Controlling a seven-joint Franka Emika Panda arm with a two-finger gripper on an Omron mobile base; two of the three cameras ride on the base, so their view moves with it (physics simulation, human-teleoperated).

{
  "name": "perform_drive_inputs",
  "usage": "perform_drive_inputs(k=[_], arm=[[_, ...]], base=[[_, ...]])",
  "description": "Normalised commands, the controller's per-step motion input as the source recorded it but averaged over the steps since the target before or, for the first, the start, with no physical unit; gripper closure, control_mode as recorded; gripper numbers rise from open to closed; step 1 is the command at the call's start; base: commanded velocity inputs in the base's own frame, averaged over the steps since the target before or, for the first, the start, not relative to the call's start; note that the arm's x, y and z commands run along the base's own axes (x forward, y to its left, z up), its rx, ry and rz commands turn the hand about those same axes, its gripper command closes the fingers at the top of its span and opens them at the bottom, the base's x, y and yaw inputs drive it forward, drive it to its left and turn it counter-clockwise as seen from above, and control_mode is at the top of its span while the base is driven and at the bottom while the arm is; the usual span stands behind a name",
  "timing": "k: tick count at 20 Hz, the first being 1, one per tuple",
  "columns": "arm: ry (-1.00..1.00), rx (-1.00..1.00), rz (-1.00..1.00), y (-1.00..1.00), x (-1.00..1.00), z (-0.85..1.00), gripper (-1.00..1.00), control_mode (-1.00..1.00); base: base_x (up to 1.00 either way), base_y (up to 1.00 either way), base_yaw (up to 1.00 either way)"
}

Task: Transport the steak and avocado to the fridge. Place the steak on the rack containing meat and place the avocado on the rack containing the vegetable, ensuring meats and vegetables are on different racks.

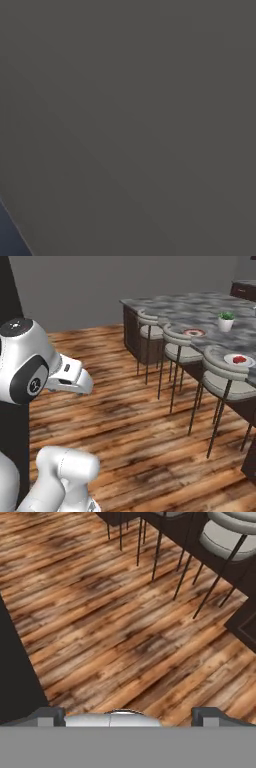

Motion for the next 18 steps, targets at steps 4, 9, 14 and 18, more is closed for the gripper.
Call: perform_drive_inputs(k=[4,9,14,18], arm=[[0.00,0.00,0.00,0.00,0.00,0.00,-1.00,1.00],[0.00,0.00,0.00,0.00,0.00,0.00,-1.00,1.00],[0.00,0.00,0.00,0.00,0.00,0.00,-1.00,1.00],[0.00,0.00,0.00,0.00,0.00,0.00,-1.00,1.00]], base=[[1.00,0.67,-0.61],[1.00,0.54,-0.58],[1.00,0.26,-0.51],[1.00,0.00,-0.43]])
